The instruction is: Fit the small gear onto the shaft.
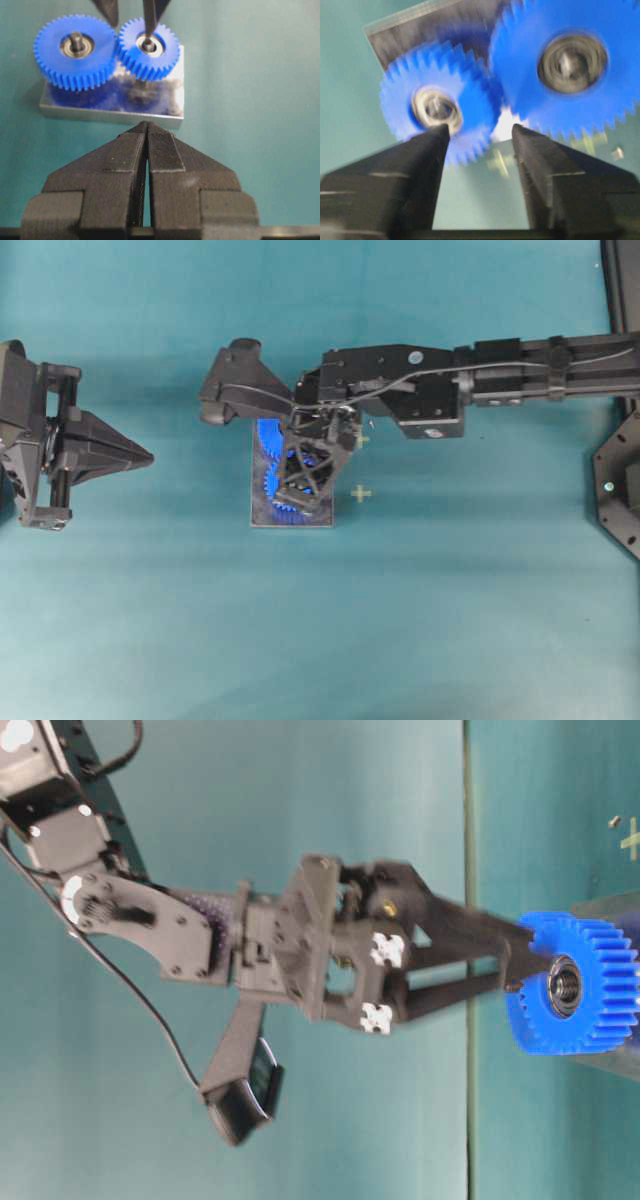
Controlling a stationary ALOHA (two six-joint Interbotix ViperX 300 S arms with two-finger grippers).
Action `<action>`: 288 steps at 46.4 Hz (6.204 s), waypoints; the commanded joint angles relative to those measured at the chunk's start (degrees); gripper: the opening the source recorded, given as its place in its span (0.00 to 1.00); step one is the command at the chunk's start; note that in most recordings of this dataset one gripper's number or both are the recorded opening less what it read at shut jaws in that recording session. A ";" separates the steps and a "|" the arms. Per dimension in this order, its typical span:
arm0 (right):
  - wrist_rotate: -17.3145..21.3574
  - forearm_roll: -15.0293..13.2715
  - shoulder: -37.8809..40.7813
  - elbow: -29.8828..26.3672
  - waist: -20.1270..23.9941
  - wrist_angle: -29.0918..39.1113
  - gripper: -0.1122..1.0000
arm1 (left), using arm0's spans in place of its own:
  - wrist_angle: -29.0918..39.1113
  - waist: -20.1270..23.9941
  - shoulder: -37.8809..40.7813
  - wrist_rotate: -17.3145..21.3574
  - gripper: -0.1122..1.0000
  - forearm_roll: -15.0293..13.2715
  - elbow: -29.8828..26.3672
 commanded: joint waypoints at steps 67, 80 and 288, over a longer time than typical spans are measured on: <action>4.48 -1.76 -4.48 2.46 -0.62 -8.61 0.12 | -1.05 0.09 -0.09 -0.26 0.10 0.18 0.26; 3.52 -1.58 1.67 -1.23 -0.62 -8.00 0.12 | -1.76 0.09 -0.18 -0.26 0.10 0.18 0.26; 10.81 -1.14 3.34 -4.39 6.06 -4.92 0.11 | -1.76 0.26 -3.52 -0.26 0.10 0.18 1.49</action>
